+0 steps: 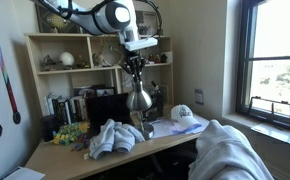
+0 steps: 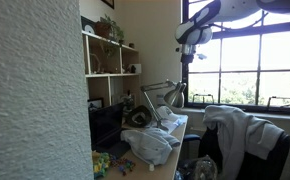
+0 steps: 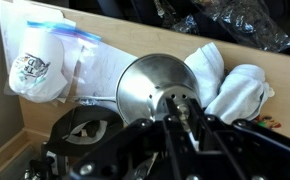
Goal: Pull on the top of the desk lamp
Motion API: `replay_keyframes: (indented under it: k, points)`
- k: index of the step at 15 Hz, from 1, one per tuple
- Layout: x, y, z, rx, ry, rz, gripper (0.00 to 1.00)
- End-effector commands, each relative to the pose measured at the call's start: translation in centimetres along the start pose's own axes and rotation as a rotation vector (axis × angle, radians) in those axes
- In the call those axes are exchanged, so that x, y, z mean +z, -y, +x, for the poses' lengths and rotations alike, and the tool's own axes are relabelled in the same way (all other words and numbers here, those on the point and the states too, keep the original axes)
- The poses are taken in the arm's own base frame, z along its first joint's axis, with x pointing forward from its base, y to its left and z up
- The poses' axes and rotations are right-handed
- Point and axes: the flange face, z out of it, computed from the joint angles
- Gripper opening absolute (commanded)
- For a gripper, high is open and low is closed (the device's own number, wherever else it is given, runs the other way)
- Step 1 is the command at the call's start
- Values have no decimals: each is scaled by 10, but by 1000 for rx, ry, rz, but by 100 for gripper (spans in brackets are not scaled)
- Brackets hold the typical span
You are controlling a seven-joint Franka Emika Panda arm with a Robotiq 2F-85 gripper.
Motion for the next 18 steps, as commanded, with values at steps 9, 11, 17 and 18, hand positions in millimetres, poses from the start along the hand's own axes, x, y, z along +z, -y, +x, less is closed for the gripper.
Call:
replay_keyframes:
  k: [9, 11, 17, 18]
  points:
    - [-16, 11, 12, -283, 117, 17, 7]
    - [-17, 10, 6, -323, 131, 18, 7]
    - [-26, 14, 4, -459, 164, 3, 6]
    - [-28, 16, 4, -486, 172, 2, 6]
